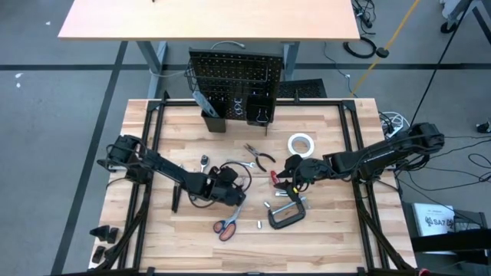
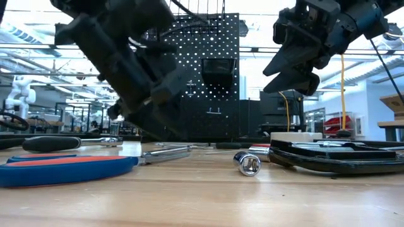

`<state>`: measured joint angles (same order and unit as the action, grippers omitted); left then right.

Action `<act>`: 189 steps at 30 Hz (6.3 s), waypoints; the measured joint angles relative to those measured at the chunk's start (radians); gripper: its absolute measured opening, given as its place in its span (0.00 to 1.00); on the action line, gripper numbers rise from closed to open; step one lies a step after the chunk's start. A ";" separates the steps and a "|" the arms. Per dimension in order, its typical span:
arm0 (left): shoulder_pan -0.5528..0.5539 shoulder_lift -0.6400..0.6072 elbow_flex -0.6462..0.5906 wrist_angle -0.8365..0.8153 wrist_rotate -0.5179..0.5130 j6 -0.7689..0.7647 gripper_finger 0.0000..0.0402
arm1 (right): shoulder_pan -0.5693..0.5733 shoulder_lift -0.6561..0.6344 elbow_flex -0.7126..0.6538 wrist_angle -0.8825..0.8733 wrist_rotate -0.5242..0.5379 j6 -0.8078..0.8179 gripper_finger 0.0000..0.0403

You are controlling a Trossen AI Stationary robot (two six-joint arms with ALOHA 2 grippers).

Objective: Hang tools onto peg board
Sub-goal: Put the magnetic pickup tool into the left black bin on the peg board

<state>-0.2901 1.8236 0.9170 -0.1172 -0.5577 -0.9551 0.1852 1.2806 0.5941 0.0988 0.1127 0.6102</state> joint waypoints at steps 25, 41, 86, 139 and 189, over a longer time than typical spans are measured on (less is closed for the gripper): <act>0.002 0.119 0.127 -0.151 0.061 0.125 0.20 | 0.000 0.072 0.000 -0.004 -0.009 0.033 0.53; -0.047 -0.030 0.120 -0.163 -0.083 0.324 0.01 | 0.000 0.071 0.000 -0.016 -0.014 0.033 0.53; -0.087 -0.309 -0.316 1.023 0.349 0.703 0.00 | 0.144 0.302 0.233 0.526 0.045 -0.495 0.00; -0.049 -0.302 -0.318 0.916 0.293 0.693 0.00 | 0.151 0.266 0.247 0.456 0.044 -0.514 0.00; -0.050 -0.304 -0.320 0.934 0.297 0.698 0.00 | 0.143 0.299 0.245 0.463 0.250 -0.476 0.00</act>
<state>-0.3405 1.5192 0.5968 0.8165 -0.2604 -0.2569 0.3287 1.5796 0.8394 0.5617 0.3626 0.1337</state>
